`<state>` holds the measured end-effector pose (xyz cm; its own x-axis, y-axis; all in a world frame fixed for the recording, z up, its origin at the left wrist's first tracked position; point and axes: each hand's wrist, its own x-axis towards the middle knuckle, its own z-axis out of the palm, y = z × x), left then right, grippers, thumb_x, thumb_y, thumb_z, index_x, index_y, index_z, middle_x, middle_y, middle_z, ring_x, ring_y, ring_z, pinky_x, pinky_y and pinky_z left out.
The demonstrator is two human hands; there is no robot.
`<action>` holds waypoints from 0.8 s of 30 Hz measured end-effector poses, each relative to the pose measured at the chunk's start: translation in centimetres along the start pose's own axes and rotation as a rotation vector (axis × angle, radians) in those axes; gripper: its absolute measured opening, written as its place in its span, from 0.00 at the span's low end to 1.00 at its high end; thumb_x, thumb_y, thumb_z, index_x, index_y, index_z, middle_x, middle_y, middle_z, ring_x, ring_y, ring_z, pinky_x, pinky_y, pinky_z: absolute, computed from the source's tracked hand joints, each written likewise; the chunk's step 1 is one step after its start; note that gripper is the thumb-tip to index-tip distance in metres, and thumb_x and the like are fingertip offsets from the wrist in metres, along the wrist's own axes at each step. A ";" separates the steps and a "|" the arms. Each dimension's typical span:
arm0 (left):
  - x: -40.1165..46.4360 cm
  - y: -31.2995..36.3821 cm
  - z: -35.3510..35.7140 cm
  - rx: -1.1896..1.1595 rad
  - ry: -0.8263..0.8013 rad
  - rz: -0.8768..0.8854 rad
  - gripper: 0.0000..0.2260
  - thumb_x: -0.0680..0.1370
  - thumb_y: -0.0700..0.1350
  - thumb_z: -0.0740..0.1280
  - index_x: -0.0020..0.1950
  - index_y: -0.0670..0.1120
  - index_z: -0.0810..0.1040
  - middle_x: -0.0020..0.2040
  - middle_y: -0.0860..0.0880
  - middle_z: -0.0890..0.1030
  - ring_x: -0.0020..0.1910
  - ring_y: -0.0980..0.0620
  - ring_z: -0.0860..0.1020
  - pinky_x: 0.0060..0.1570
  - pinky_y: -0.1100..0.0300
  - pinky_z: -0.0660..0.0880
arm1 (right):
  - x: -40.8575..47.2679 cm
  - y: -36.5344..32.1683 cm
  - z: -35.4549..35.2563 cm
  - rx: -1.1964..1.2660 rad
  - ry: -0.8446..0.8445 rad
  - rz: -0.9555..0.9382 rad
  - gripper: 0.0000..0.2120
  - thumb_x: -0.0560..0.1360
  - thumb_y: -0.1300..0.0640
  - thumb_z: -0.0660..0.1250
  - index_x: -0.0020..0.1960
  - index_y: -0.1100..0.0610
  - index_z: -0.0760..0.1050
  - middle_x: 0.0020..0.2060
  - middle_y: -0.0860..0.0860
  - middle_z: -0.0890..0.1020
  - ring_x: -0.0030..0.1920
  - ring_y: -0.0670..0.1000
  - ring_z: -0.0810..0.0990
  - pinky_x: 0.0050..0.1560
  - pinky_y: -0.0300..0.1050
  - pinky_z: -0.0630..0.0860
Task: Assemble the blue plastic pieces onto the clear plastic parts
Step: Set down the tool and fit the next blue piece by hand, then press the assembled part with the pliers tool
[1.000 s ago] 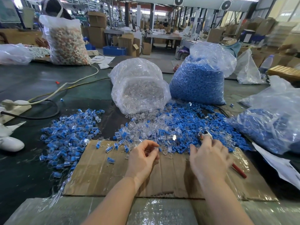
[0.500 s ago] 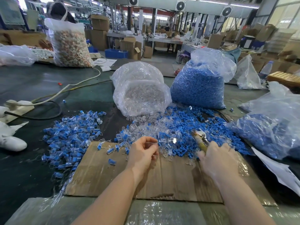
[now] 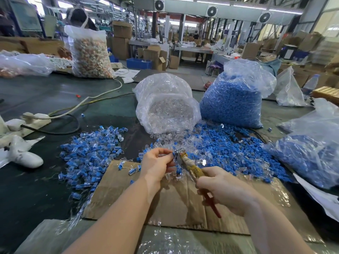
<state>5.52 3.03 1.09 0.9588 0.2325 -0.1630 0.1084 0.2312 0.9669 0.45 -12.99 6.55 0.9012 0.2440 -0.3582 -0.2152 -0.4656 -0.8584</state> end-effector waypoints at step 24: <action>-0.9 1.2 -0.8 0.045 0.056 0.005 0.05 0.74 0.32 0.67 0.44 0.41 0.79 0.36 0.45 0.79 0.26 0.58 0.78 0.29 0.66 0.76 | 0.0 -0.4 0.2 -0.069 -0.165 0.013 0.12 0.68 0.71 0.57 0.46 0.58 0.70 0.38 0.53 0.69 0.43 0.53 0.67 0.42 0.48 0.67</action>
<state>4.59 3.89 2.26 0.9435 0.2860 -0.1675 0.1162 0.1878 0.9753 0.47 -12.61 6.80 0.8233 0.3714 -0.4293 -0.1946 -0.5258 -0.8281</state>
